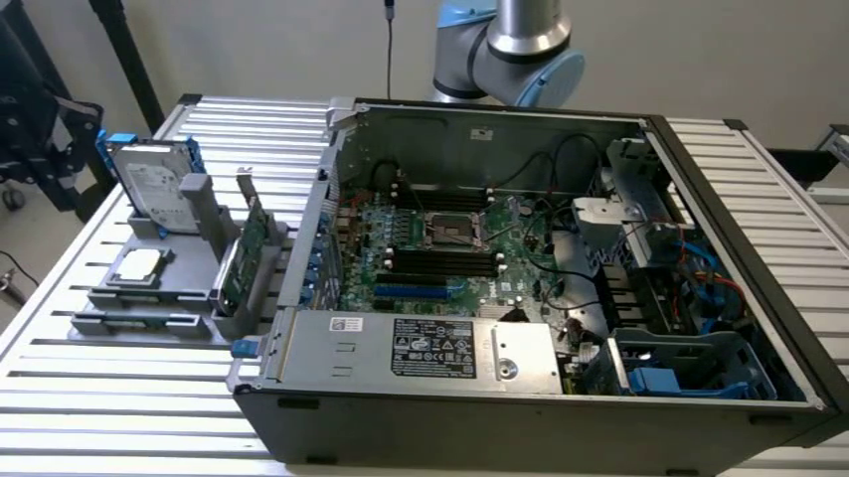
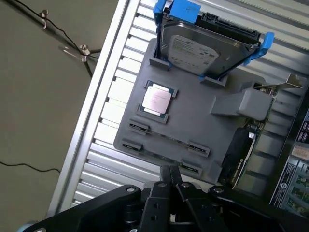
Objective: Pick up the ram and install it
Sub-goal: 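Pick up the ram and move it above insertion slot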
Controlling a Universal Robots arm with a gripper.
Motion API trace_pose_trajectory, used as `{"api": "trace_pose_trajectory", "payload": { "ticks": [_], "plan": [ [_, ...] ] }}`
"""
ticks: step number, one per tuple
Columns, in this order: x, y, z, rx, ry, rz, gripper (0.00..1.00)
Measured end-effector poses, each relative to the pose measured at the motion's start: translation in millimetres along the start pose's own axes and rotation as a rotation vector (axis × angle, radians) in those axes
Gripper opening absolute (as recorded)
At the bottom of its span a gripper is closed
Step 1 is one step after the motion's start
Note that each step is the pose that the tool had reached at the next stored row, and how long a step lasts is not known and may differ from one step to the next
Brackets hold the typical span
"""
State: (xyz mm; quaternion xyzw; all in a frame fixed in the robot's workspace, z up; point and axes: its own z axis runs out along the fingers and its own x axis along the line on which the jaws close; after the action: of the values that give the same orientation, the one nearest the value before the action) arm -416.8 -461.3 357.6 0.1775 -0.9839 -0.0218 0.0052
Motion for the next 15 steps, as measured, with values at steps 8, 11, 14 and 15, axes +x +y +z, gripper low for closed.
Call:
{"api": "trace_pose_trajectory", "payload": {
  "ticks": [8, 11, 14, 15],
  "plan": [
    [0.0, -0.2, 4.2, 0.0003, 0.0065, -0.145, 0.11],
    [0.0, -0.3, 5.8, 0.0005, 0.0089, -0.199, 0.11],
    [0.0, -0.4, 7.4, 0.0005, 0.0113, -0.255, 0.11],
    [0.0, -0.4, 7.9, 0.0006, 0.0121, -0.272, 0.11]
  ]
}}
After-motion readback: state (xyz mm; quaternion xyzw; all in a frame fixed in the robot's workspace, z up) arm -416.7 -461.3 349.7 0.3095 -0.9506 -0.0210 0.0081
